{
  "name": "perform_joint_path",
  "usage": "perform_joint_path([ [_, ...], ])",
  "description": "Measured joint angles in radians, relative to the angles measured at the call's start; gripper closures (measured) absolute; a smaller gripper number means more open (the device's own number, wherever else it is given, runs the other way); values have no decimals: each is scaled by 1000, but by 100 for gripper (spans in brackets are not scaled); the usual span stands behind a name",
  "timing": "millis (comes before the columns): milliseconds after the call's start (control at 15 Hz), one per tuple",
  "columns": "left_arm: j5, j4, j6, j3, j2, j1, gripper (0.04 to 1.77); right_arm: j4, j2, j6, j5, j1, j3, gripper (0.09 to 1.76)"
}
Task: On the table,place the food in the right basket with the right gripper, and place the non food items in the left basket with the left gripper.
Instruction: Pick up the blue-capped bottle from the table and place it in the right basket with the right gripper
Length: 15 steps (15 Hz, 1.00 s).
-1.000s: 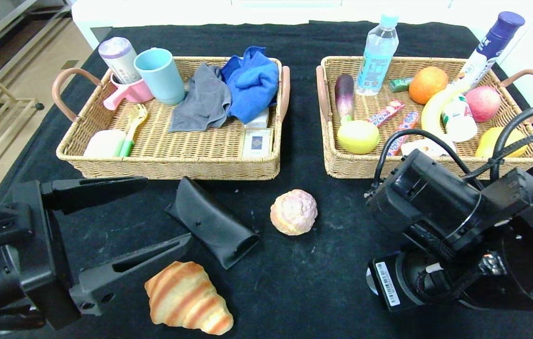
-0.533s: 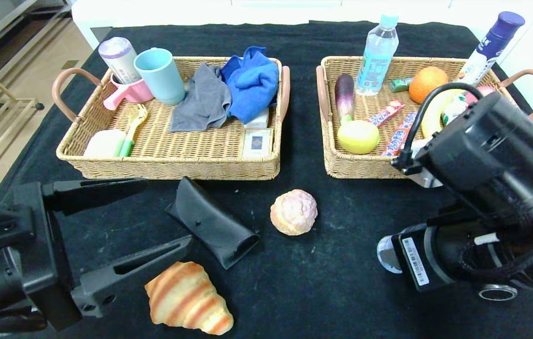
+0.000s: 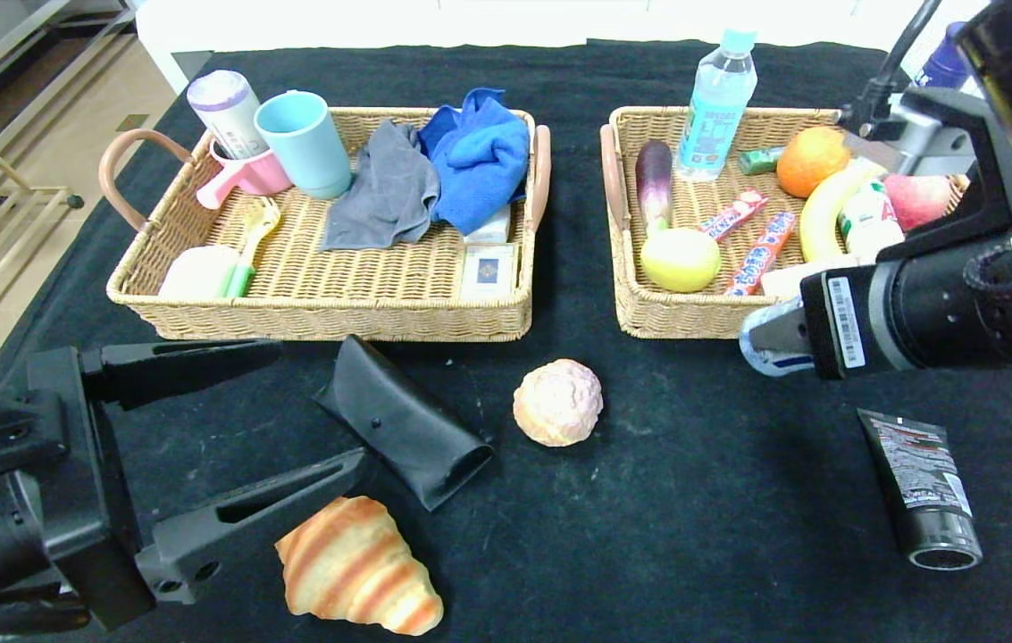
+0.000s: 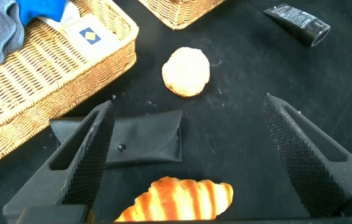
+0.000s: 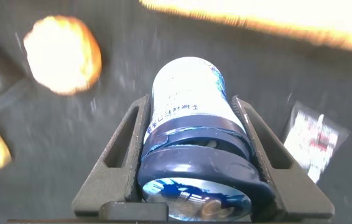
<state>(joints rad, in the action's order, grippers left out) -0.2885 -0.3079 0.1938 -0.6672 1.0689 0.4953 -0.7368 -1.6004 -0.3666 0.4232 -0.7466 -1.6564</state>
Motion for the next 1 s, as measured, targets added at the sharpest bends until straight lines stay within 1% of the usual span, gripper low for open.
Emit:
perform_joint_path([
  [200,0,0,1,0,-1,0,9,112,-14,46,33,51,-1,92],
  [467,0,0,1,0,-1,0,9,296,-40,111,35,126,-2,92],
  [600,0,0,3,0,-3,0,9,326,-57,151,35,160,3,92],
  [733,0,0,3,0,-4,0,9,359,-78,159,35,185,2,92],
  [1000,0,0,3,0,-6,0,9,539,-134,180,32,222,2,92],
])
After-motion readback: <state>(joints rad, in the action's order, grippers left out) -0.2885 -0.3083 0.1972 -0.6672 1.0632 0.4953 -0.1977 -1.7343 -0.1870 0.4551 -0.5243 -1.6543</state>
